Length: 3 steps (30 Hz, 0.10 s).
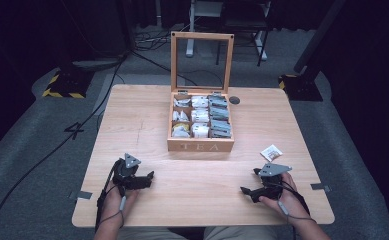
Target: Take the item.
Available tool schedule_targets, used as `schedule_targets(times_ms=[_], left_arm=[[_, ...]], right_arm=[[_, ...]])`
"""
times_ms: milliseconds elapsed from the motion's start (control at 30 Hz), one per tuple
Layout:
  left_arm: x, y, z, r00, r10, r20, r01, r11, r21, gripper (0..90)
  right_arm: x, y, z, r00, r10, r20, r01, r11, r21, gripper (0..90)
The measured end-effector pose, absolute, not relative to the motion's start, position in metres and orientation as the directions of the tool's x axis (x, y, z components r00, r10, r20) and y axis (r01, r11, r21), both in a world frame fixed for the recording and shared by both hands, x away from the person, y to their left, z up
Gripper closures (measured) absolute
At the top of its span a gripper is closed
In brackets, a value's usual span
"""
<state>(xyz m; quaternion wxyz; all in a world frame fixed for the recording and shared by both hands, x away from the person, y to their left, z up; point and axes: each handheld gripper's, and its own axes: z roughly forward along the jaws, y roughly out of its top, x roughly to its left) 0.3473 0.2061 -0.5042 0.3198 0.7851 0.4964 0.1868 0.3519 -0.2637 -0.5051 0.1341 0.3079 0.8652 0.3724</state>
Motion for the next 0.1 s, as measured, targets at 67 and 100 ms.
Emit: schedule_targets(times_ms=[67,100], left_arm=[[0.3472,0.2061,-0.5042,0.437,0.899,-0.024,0.660,-0.303,0.688,14.6],[0.3472,0.2061,-0.5042,0.437,0.899,-0.024,0.660,-0.303,0.688,14.6]], right_arm=[[0.3522,-0.2639,-0.5051,-0.776,0.630,-0.001,0.432,0.533,0.728,9.9],[0.3523,-0.2640,-0.5051,-0.777,0.630,-0.001,0.431,0.533,0.728,9.9]])
